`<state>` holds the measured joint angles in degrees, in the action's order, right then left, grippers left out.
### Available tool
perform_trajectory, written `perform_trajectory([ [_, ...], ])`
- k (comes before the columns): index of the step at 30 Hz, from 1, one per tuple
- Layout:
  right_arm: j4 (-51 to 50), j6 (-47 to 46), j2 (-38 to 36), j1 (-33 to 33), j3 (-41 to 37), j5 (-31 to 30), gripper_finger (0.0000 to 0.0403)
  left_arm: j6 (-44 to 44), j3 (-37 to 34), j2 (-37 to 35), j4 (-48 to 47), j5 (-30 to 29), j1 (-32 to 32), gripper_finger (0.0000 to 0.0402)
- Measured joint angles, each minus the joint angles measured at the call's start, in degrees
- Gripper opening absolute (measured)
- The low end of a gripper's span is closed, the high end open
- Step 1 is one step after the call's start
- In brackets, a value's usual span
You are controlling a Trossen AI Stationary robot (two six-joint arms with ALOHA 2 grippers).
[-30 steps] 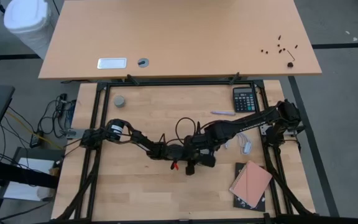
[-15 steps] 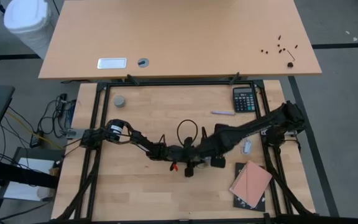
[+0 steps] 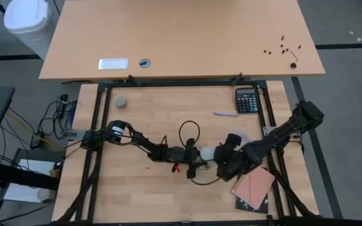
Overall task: Screw lightbulb
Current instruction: Remove the lightbulb from the bronze lamp socket
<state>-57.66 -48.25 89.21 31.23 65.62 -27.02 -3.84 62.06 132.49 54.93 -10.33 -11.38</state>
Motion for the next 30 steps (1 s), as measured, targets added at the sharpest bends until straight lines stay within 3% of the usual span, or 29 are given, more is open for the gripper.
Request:
perform_trajectory([
  [8,35.5,1.8,-5.7,3.2,-21.9,-10.1,0.0374,-0.7,0.0,0.0,0.0,-0.1,0.0,0.0189],
  [15,52.1,10.2,-4.6,1.5,-27.6,-17.2,0.0374,-0.9,0.0,0.0,0.1,-0.8,0.0,0.0189],
  [24,53.3,14.9,-4.5,-0.7,-27.5,-17.0,0.0374,-1.0,0.1,0.0,0.1,-1.6,0.0,0.0189],
  [30,42.2,4.6,-7.1,-0.4,-27.3,-17.3,0.0374,-1.1,0.1,0.0,-0.1,-2.3,0.1,0.0188],
])
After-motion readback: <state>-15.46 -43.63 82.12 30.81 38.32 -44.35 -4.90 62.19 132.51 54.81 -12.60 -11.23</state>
